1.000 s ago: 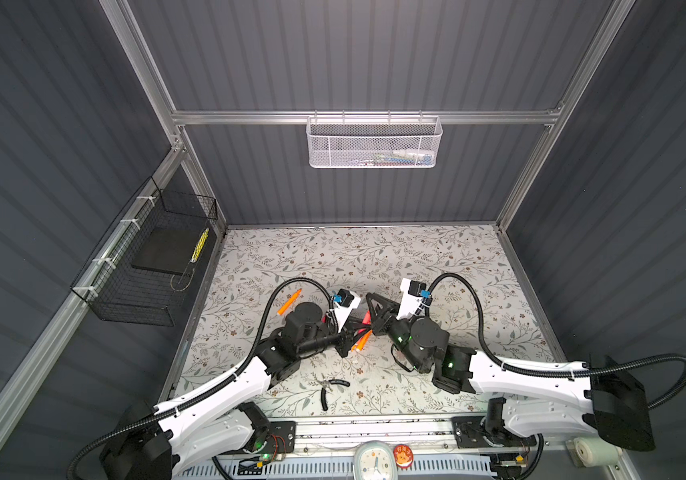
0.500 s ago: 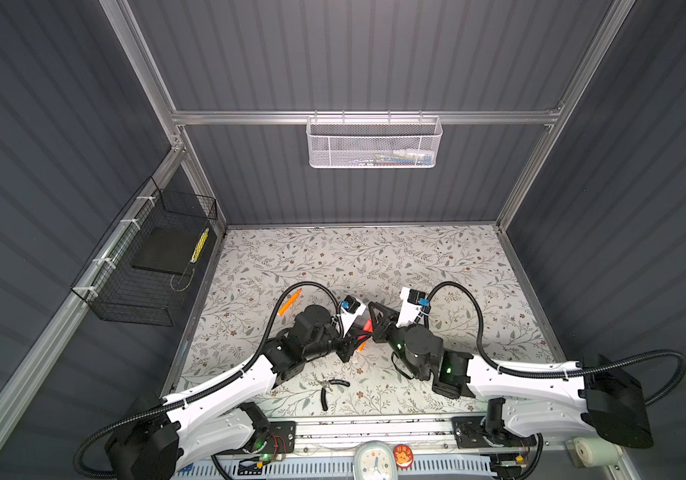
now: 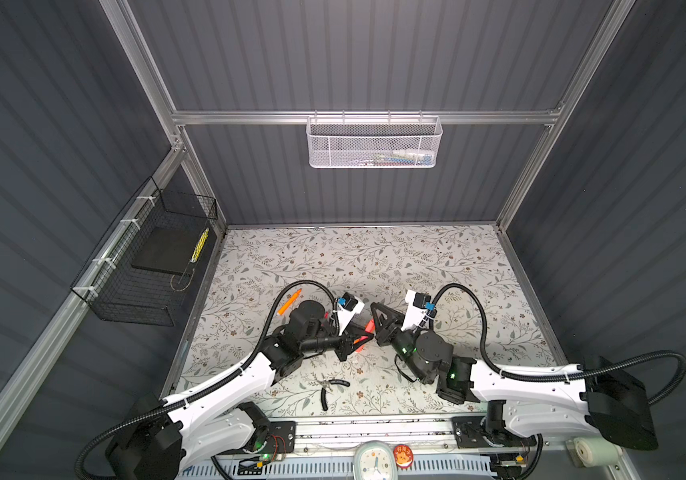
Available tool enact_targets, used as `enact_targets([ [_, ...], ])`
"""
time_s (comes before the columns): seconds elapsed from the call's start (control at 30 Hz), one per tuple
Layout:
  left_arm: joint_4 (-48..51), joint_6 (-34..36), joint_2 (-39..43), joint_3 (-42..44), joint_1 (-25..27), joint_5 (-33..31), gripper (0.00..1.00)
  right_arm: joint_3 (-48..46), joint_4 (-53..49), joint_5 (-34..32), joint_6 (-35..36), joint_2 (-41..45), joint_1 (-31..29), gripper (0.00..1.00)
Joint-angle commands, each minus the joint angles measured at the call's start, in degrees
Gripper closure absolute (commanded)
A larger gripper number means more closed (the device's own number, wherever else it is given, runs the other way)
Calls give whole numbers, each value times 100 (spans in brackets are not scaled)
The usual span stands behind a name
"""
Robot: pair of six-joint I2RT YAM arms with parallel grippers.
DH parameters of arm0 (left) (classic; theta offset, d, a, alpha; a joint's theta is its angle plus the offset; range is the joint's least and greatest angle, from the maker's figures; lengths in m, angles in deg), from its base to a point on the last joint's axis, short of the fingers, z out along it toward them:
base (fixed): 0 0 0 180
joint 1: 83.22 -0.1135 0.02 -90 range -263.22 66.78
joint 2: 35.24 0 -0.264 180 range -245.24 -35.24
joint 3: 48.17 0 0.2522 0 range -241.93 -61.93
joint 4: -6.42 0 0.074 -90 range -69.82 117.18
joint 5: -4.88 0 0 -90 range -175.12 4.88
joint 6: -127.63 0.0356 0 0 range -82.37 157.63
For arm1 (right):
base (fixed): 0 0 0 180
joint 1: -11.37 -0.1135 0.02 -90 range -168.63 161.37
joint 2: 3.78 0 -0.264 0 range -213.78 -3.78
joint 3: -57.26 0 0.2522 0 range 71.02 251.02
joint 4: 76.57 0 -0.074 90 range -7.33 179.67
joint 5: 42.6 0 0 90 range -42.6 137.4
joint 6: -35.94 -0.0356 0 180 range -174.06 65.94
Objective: Insert the pens into the pen caps
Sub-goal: 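Raise the capped pink marker with the left gripper while the right gripper withdraws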
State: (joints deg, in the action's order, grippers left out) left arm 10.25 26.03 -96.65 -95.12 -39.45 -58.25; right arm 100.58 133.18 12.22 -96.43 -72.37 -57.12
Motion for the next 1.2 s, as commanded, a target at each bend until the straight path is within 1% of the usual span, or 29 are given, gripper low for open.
enact_targets([
  [0.0, -1583, -558, 104, -338, -536, -1354, 100, -215, -943, 823, 105, 96, -569, 74],
  [0.03, -1630, -539, 80, -325, -536, -1281, 100, -187, -1054, 733, 115, 148, -569, 69],
  [0.13, -1741, -505, -8, -257, -536, -1194, 100, -145, -1417, 342, 71, 386, -570, 62],
  [0.23, -1726, -476, -120, -261, -536, -1208, 100, -137, -1886, -4, 21, 869, -535, 54],
  [0.3, -1744, -465, -208, -237, -536, -1208, 100, -148, -2174, -132, 56, 1147, -517, 43],
  [0.33, -1774, -462, -247, -211, -536, -1245, 100, -189, -2235, -180, 73, 1266, -519, 40],
  [0.47, -1775, -425, -530, -243, -536, -1587, 100, -494, -2447, -505, 31, 1770, -512, 30],
  [0.53, -1439, -397, -785, -487, -541, -1874, 100, -590, -2728, -727, -45, 2090, -484, 27],
  [0.6, -1038, -395, -1160, -813, -545, -2169, 100, -580, -3307, -902, -143, 2440, -369, 21],
  [0.67, -875, -418, -1534, -1042, -554, -2290, 100, -494, -4052, -943, -340, 2702, -109, 13],
  [0.7, -840, -452, -1739, -1146, -562, -2307, 100, -417, -4462, -827, -452, 2795, 117, 10],
  [0.77, -718, -509, -2120, -1407, -571, -2327, 100, -308, -5105, -285, -643, 2902, 793, 7],
  [0.83, -483, -535, -2500, -1726, -580, -2369, 100, -309, -5485, 332, -727, 2939, 1522, 6],
  [0.9, -202, -542, -2863, -2061, -588, -2394, 100, -328, -5694, 610, -670, 2927, 1976, 5],
  [0.97, 45, -536, -3216, -2375, -598, -2414, 100, -292, -5976, 602, -574, 2897, 2311, 4],
  [1.17, 960, -520, -4236, -3451, -782, -2706, 100, -358, -6196, 13, -270, 2986, 2855, 2],
])
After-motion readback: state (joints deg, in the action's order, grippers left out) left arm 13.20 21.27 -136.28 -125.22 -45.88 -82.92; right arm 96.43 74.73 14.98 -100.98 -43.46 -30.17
